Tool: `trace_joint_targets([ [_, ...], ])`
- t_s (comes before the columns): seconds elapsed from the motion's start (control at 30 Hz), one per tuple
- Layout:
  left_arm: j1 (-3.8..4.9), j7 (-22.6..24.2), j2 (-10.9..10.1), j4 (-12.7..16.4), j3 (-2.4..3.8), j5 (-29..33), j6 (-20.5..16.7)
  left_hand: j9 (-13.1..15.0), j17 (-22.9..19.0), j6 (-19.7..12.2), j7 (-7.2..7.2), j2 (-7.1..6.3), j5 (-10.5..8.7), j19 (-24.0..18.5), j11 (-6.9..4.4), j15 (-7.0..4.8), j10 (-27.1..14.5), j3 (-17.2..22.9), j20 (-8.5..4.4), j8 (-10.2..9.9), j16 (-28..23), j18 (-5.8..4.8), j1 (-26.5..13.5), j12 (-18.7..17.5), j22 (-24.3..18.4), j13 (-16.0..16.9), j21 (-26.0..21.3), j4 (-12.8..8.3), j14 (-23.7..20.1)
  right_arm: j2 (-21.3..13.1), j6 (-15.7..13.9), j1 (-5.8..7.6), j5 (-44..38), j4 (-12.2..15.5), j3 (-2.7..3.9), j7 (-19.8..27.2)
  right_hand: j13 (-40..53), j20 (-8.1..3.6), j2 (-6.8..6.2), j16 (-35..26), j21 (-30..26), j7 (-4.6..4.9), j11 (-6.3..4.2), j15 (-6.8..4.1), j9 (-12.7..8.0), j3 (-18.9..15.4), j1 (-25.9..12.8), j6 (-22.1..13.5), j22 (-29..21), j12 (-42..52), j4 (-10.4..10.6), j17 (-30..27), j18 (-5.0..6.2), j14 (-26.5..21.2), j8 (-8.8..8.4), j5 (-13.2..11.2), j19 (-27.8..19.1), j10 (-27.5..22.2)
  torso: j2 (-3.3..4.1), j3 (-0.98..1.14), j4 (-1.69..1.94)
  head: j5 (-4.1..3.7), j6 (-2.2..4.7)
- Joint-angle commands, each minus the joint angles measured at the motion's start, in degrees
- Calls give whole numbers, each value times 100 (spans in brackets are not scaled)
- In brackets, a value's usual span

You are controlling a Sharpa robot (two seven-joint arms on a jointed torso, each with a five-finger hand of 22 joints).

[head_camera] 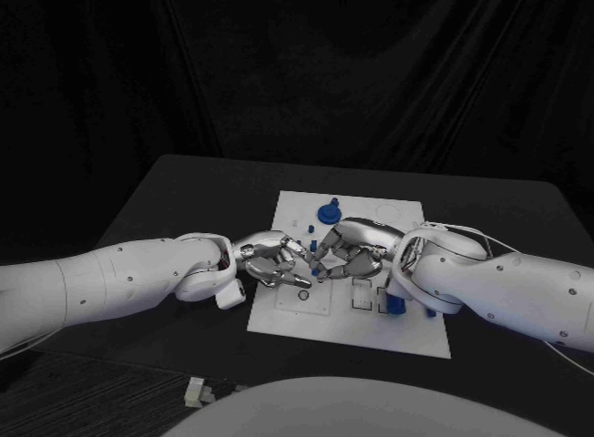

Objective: Assemble the parts on the task board

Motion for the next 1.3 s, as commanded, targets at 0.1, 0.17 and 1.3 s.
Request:
trace_joint_targets([
  [0.1,-12,109,2,11,4,25,73,20,1510,129,58,45,36,-10,-28,-43,382,-45,-30,47,15,59,15,4,1084,1321,-27,0,604,1,45,7,5,-2,3,-12,1506,42,21,15,-43,30,42,45,-5,-6,49,1,997,8,-39,1507,-20,590,-22,19,-22,610,-1,1,1,-1,-1],
  [0.17,-12,107,1,11,4,25,76,25,1510,161,81,49,39,-11,-23,-41,383,-47,-30,56,15,59,13,4,1083,1322,-29,3,604,0,46,7,5,-3,3,-12,1506,42,21,15,-43,30,42,45,-5,-6,49,1,997,8,-39,1507,-20,590,-22,19,-22,610,-1,1,0,-2,-1],
  [1.3,-13,55,-16,-21,4,25,125,22,1510,-81,364,63,89,-34,185,132,377,-125,107,-41,15,55,15,-2,1078,1321,-57,8,604,-4,55,6,5,-39,2,-17,1506,57,29,15,-66,50,62,61,-13,-3,54,5,990,8,-47,1507,-15,590,-21,17,-36,610,-1,1,0,2,-1],
])
